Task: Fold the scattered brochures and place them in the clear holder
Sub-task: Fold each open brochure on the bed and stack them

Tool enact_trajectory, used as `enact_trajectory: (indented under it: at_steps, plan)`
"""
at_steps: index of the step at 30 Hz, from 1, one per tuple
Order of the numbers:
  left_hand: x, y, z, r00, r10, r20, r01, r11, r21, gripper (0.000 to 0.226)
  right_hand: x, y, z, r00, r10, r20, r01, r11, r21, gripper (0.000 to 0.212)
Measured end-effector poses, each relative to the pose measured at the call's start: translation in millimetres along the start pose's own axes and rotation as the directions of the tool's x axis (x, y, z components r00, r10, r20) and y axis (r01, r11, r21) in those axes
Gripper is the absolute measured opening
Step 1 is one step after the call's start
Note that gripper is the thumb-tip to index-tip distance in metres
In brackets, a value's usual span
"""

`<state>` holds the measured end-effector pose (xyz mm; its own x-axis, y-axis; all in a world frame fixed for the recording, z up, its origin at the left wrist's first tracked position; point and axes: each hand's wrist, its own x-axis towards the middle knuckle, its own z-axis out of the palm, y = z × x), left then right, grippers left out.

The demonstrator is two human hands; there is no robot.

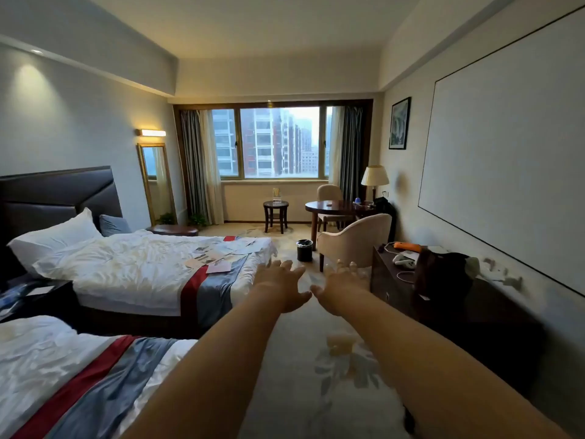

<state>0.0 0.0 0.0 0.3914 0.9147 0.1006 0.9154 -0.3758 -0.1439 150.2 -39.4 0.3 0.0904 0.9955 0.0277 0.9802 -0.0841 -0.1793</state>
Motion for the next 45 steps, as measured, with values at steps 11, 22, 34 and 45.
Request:
enact_trajectory:
  at_steps: [11,22,34,45]
  plan:
    - [254.1,-52.2,30.3,0.999,-0.034,-0.003,0.034,0.999,-0.034,0.065,260.9,42.2,3.4,0.998,0.057,0.031,-0.057,0.998,-0.021,0.069]
    - [535.1,-137.4,68.7,0.999,0.033,0.021,-0.033,0.999,0.034,0.077,553.0,59.2,20.0,0.99,0.141,0.012,-0.141,0.99,-0.029,0.065]
    - [874.9,-178.9,142.5,0.998,0.064,0.017,-0.065,0.997,0.044,0.073,870.2,123.3,44.4,0.992,0.119,0.032,-0.118,0.992,-0.054,0.06]
    - [1175.9,-215.0,173.6,1.0,0.024,0.013,-0.024,1.0,0.001,0.069,1180.3,185.8,30.2,0.991,0.102,0.084,-0.095,0.992,-0.087,0.059]
